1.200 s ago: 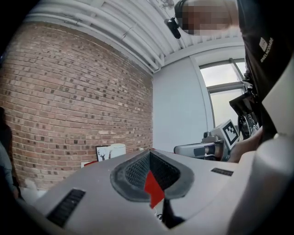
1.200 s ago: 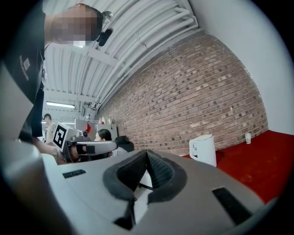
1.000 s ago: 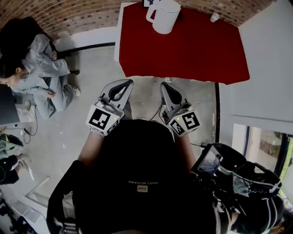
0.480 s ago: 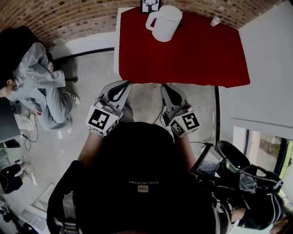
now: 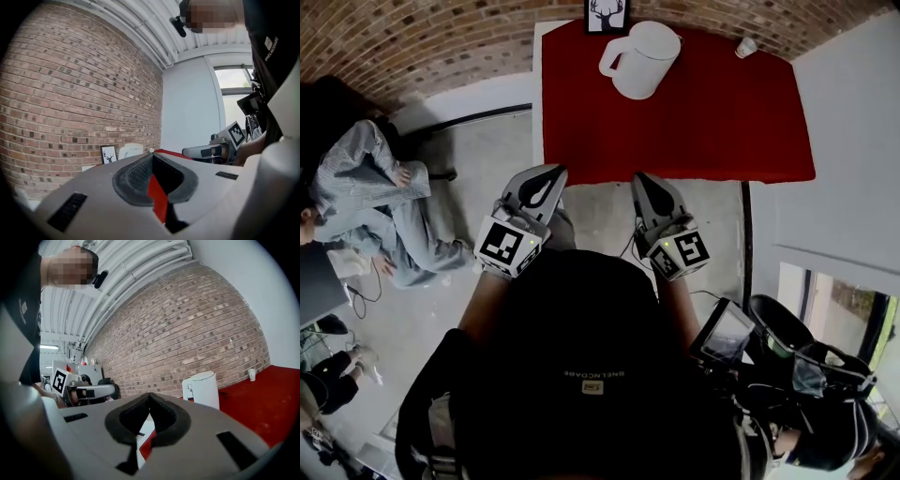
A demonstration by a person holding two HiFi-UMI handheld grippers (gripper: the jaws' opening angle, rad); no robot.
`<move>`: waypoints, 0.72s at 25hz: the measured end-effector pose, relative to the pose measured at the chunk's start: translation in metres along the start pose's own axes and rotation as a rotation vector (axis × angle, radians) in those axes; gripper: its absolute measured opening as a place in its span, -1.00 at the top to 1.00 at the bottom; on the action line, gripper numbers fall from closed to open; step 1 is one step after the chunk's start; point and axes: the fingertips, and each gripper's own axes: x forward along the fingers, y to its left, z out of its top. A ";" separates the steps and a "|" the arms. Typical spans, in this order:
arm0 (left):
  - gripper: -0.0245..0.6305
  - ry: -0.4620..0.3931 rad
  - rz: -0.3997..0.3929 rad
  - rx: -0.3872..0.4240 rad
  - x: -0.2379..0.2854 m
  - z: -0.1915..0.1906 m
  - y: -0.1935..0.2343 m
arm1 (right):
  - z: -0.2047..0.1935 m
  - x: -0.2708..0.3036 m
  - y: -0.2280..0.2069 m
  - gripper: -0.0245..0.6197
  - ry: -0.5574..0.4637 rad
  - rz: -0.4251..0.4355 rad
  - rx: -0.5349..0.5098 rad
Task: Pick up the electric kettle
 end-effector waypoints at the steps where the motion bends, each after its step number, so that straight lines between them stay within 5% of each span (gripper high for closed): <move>1: 0.92 0.004 -0.002 -0.001 0.003 0.000 0.008 | 0.001 0.008 -0.002 0.90 -0.003 -0.003 0.007; 18: 0.92 0.030 -0.065 -0.049 0.045 0.001 0.130 | 0.012 0.123 -0.024 0.90 0.031 -0.089 0.029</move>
